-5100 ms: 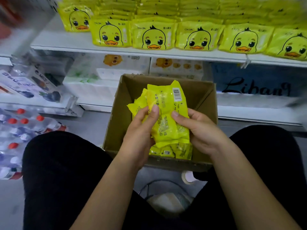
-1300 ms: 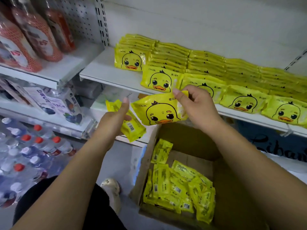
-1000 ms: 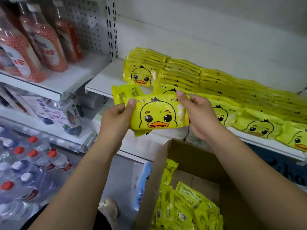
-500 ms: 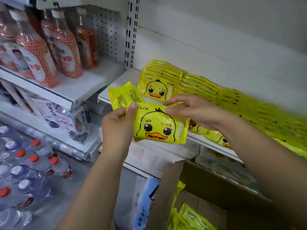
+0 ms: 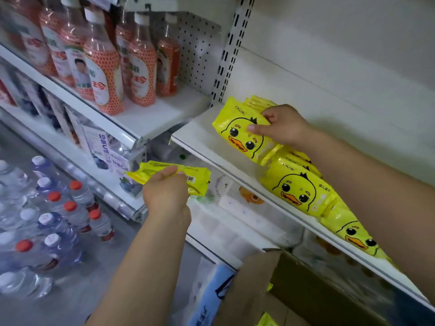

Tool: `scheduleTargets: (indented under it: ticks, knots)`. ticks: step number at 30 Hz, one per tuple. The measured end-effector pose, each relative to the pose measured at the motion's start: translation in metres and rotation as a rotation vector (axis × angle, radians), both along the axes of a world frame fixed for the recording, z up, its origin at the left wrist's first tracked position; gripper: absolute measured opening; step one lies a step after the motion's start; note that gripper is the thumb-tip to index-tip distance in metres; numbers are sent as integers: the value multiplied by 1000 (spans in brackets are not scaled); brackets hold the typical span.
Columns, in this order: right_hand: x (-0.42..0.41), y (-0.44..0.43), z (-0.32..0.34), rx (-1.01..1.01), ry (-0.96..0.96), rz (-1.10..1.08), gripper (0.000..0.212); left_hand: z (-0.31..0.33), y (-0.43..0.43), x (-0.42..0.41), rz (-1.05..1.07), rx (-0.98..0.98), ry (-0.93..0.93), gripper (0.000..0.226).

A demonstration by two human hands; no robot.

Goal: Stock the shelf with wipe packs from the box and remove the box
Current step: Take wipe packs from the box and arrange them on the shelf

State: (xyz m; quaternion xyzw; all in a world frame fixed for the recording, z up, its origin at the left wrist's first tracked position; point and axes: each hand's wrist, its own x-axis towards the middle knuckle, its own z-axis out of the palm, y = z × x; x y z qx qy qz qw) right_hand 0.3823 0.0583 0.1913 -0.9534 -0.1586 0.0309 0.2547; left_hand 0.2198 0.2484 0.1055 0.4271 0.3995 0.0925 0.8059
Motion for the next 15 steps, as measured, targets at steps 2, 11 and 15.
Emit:
scheduleTargets:
  ticks: [2,11,15]
  knots:
    - [11,5,-14,-65,-58,-13,54,3,-2,2,-13,-24,-24,23]
    - [46,-8,-65,-213,-119,-166,45,4,-9,11,-70,-87,-55,23]
    - [45,-9,-66,-270,-193,-196,56,7,-13,14,-116,-88,-62,25]
